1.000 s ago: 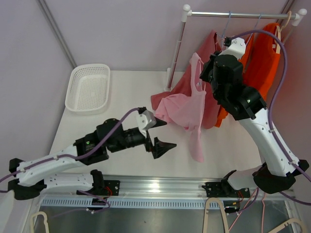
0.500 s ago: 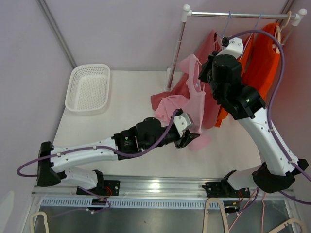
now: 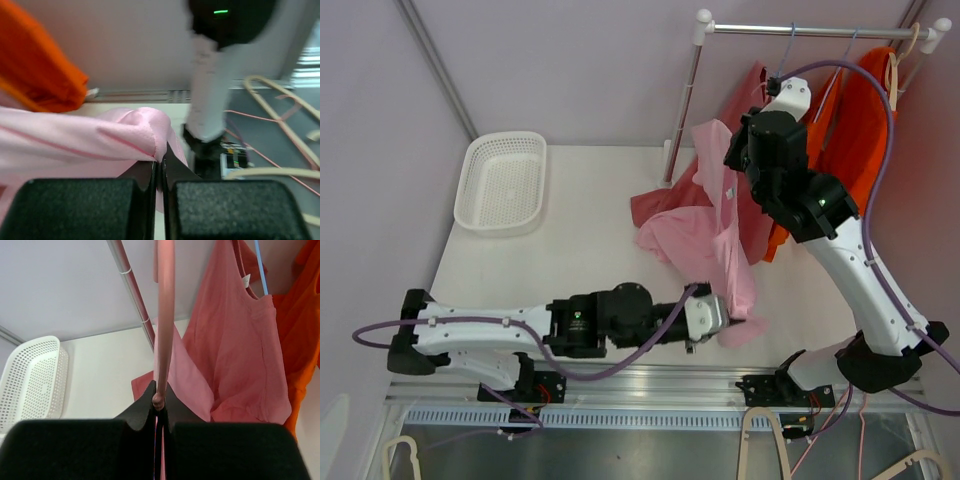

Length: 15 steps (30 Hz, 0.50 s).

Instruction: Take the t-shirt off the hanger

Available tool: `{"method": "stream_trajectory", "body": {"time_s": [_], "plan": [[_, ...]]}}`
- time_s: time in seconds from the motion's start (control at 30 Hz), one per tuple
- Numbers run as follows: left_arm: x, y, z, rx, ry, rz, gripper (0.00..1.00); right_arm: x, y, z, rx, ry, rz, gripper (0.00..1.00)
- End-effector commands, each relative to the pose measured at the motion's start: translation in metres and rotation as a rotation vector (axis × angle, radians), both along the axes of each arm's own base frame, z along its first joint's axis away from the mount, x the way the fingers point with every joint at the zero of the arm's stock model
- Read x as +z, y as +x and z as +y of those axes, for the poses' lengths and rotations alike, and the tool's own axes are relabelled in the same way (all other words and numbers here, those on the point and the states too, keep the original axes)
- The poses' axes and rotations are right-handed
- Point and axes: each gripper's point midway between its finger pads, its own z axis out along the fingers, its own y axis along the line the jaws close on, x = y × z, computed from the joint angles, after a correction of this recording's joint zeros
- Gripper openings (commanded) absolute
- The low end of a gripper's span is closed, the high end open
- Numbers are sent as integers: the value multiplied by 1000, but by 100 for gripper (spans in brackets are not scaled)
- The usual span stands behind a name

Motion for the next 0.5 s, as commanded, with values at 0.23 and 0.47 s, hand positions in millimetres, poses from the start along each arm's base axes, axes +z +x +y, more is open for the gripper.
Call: {"method": "stream_trajectory", "body": {"time_s": [0.23, 0.47], "plan": [[-35, -192, 43, -846, 195, 97, 1, 19, 19, -7, -43, -7, -35, 0], [-103, -120, 2, -498, 303, 135, 1, 7, 2, -6, 36, -18, 88, 0]]}}
